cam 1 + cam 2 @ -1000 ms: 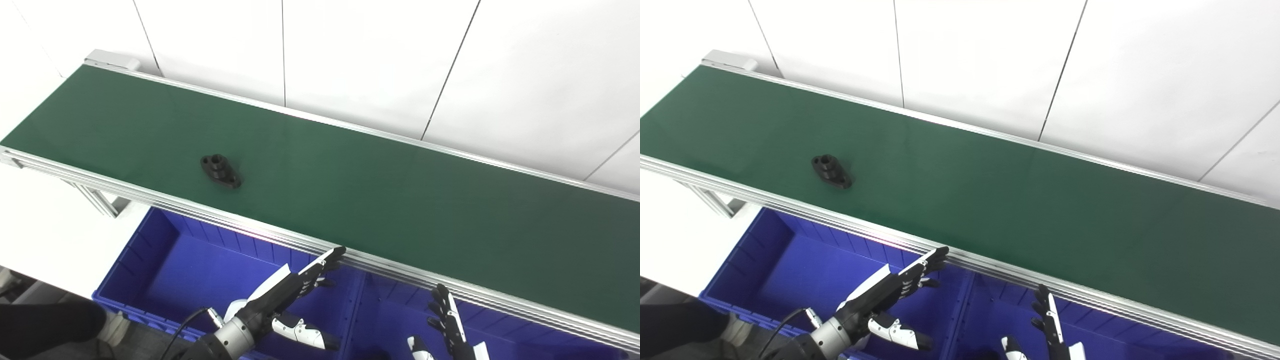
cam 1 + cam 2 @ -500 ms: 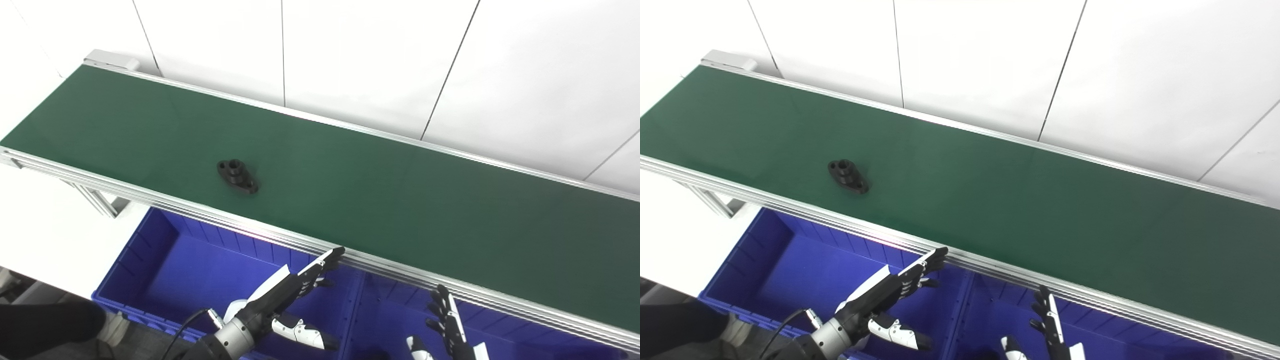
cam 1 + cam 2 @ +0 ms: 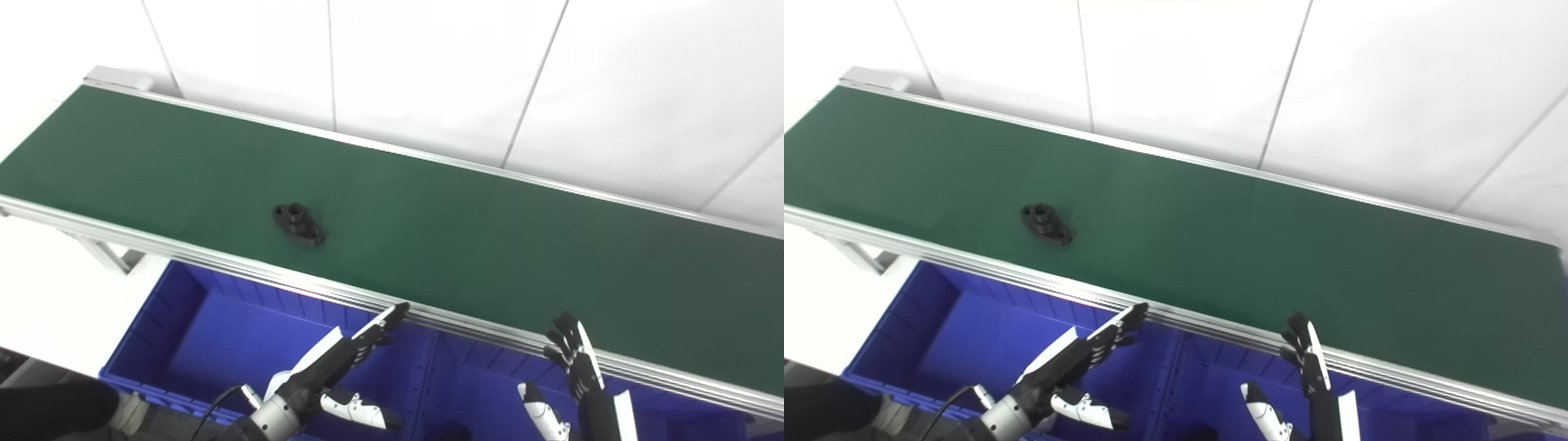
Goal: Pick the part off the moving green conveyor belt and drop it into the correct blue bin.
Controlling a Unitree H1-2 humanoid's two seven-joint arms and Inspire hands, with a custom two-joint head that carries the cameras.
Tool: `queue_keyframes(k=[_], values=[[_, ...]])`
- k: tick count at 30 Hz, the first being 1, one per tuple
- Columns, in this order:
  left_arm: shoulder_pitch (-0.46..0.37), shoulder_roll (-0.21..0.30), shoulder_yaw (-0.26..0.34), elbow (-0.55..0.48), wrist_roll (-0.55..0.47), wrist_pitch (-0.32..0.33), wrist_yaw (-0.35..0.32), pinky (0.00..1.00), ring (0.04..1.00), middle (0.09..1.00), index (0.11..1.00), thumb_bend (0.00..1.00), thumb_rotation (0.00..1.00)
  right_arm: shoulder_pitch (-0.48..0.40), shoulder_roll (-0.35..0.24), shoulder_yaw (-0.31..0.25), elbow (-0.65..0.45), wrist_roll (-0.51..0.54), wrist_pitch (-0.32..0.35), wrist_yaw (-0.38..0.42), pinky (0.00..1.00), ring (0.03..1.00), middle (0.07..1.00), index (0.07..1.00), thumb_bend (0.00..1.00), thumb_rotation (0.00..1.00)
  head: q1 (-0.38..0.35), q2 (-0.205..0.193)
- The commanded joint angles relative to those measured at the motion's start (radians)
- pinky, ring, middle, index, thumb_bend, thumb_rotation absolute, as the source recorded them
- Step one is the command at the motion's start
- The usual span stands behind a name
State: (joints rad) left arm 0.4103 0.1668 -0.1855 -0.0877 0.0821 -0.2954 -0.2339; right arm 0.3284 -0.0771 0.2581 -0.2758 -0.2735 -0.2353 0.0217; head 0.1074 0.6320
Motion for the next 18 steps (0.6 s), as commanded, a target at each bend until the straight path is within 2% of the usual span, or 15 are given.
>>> queue_keyframes(k=[1, 4, 13, 18], values=[[-0.001, 0.012, 0.007, -0.026, 0.004, -0.044, 0.013, 0.97, 1.000, 1.000, 1.000, 0.75, 0.43, -0.040, 0.015, -0.009, -0.049, -0.005, -0.002, 0.000, 0.81, 0.890, 0.920, 0.945, 0.65, 0.61, -0.024, 0.004], [-0.005, 0.020, 0.015, -0.023, -0.001, -0.047, 0.011, 0.96, 1.000, 1.000, 1.000, 0.73, 0.42, -0.102, 0.014, -0.020, -0.068, -0.029, 0.016, 0.009, 0.82, 0.879, 0.893, 0.941, 0.65, 0.58, -0.053, 0.008], [-0.011, 0.055, 0.031, -0.009, -0.024, -0.056, 0.003, 0.99, 1.000, 1.000, 1.000, 0.72, 0.44, -0.261, 0.006, -0.043, -0.108, -0.105, 0.196, 0.075, 0.81, 0.866, 0.868, 0.934, 0.66, 0.49, -0.153, 0.024], [0.001, 0.065, 0.043, -0.018, -0.053, -0.045, -0.001, 1.00, 1.000, 1.000, 1.000, 0.72, 0.45, -0.334, -0.003, -0.035, -0.092, -0.142, 0.255, 0.107, 0.80, 0.856, 0.866, 0.925, 0.66, 0.44, -0.173, 0.027]])
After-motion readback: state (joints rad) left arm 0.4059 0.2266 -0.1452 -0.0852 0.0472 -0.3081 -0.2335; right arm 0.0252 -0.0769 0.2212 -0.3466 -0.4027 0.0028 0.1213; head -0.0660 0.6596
